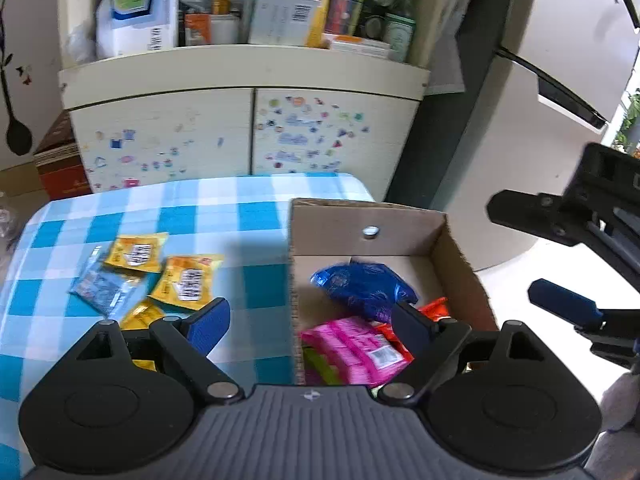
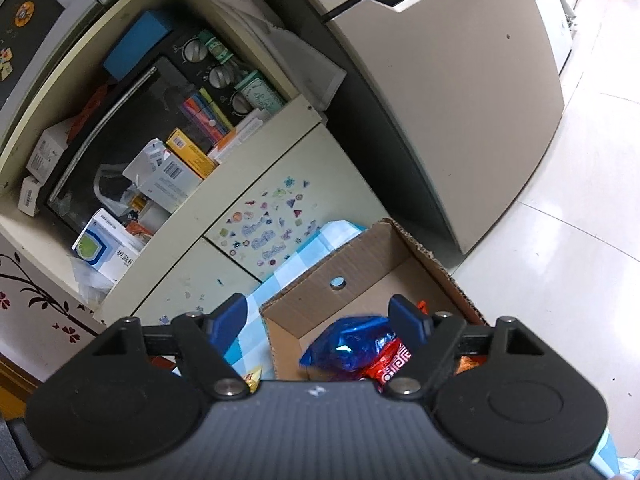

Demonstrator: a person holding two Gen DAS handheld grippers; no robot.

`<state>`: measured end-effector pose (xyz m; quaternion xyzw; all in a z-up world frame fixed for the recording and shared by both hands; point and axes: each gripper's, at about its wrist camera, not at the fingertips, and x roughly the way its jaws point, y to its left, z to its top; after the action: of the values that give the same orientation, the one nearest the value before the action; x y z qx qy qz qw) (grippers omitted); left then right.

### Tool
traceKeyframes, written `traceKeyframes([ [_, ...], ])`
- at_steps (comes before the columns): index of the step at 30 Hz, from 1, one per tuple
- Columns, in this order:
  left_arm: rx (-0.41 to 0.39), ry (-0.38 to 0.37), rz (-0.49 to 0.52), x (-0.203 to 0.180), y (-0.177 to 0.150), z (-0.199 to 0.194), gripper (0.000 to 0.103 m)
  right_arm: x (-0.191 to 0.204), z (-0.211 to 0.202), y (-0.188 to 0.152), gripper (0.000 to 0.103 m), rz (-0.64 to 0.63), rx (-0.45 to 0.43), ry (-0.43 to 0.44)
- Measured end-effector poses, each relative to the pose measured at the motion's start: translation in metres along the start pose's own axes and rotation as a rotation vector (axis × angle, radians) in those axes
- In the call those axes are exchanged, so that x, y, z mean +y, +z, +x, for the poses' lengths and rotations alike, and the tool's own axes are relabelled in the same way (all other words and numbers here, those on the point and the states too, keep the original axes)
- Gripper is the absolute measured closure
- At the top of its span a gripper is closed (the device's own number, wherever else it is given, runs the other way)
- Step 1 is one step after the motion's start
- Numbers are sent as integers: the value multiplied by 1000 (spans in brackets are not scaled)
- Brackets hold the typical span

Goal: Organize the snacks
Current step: 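Open both grippers over the box to drop the dark blue and pink bags, then withdraw both grippers from the box toward the remaining bags on the table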

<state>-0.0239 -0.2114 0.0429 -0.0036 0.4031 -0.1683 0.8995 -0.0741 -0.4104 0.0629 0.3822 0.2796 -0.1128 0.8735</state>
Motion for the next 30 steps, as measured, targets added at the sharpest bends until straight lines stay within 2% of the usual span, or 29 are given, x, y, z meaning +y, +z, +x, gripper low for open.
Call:
traceKeyframes([
  [15,22,73,-100,75,-4,-9,11,23,7,-11,24,-100,31,43],
  [30,38,204,-207,171,-9,-18,10,50,18,-31,24,-227,65,76],
])
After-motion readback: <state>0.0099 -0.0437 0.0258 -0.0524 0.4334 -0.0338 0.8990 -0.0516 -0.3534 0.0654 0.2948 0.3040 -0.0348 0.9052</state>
